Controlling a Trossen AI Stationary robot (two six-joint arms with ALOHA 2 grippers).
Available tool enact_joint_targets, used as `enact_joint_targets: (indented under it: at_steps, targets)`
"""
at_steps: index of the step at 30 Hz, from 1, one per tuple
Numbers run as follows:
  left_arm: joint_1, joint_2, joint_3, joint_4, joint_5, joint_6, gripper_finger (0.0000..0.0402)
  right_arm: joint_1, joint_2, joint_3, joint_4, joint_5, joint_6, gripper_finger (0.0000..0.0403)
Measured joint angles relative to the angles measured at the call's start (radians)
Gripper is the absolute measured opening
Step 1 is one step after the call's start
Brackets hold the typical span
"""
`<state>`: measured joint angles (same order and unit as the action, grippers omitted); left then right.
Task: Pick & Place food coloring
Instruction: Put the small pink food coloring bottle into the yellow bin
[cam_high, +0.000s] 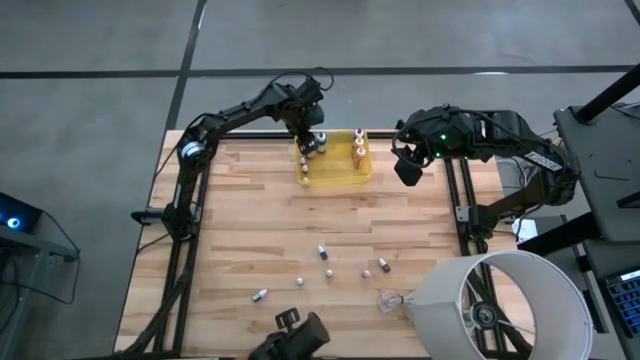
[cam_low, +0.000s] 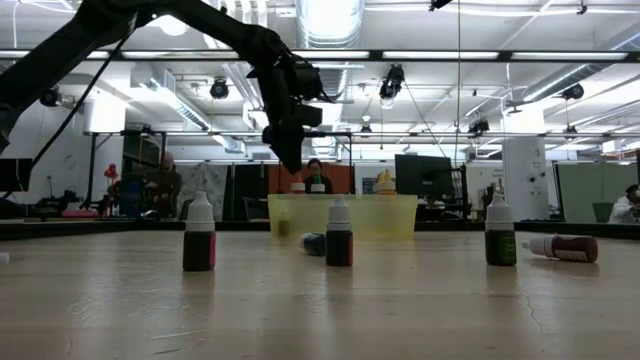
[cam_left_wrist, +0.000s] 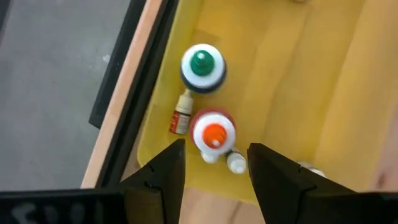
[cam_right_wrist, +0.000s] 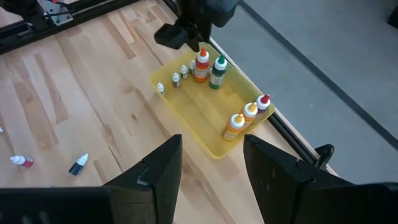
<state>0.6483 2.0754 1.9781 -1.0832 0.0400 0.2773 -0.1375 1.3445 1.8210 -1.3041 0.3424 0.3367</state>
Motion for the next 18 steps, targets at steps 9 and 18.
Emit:
enact_joint_targets:
  at_steps: [9, 18]
  targets:
    - [-0.040, -0.051, 0.049, -0.081, 0.001, -0.039, 0.0145, 0.000, 0.000, 0.000, 0.000, 0.000, -0.032, 0.0164]
    - [-0.124, -0.124, 0.121, -0.163, 0.025, -0.112, 0.0145, 0.000, 0.000, 0.000, 0.002, -0.002, -0.060, 0.0164]
